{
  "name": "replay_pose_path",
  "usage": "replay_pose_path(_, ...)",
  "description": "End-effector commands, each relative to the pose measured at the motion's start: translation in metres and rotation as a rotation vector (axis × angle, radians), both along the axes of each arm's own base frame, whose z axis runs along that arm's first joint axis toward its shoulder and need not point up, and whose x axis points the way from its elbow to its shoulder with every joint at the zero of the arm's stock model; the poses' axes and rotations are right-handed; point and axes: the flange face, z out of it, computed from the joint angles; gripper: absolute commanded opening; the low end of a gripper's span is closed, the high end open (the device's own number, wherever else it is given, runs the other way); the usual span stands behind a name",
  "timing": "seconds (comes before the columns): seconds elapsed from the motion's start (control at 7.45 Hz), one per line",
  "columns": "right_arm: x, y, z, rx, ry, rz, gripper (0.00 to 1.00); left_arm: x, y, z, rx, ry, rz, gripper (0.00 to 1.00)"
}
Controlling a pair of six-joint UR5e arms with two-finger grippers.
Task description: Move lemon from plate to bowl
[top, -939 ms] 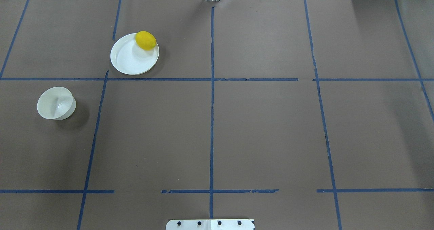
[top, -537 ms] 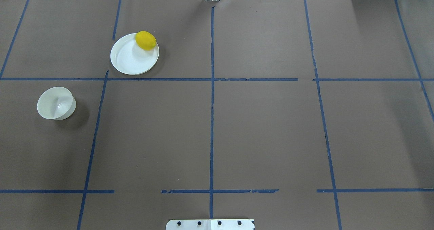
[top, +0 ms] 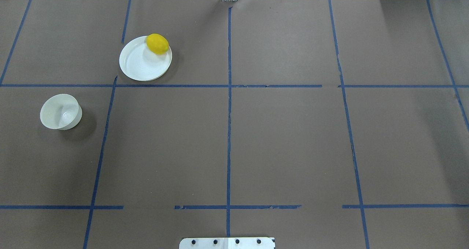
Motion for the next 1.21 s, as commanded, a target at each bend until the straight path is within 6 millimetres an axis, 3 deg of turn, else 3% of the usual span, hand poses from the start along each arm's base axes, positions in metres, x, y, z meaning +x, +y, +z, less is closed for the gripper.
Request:
replay_pose_path(0.0, 0.000, 0.000, 0.000, 0.000, 0.000, 0.000, 1.00, 0.057, -0.066, -0.074, 0.005, 0.014, -0.038, 1.00)
replay_pose_path(0.27, 0.000, -0.001, -0.001, 0.002, 0.000, 0.000, 1.00, 0.117, -0.125, -0.142, -0.054, 0.049, -0.113, 1.00)
replay_pose_path(0.4, 0.000, 0.000, 0.000, 0.000, 0.000, 0.000, 1.00, 0.154, -0.143, -0.175, -0.088, 0.071, -0.138, 1.00)
replay_pose_path(0.8, 0.000, -0.001, -0.001, 0.002, 0.000, 0.000, 1.00, 0.291, -0.185, -0.283, -0.273, 0.136, -0.255, 1.00)
replay_pose_path(0.94, 0.000, -0.001, -0.001, 0.002, 0.000, 0.000, 1.00, 0.334, -0.207, -0.308, -0.370, 0.164, -0.339, 1.00)
replay_pose_path(1.07, 0.000, -0.001, -0.001, 0.002, 0.000, 0.000, 1.00, 0.369, -0.231, -0.318, -0.452, 0.197, -0.420, 1.00)
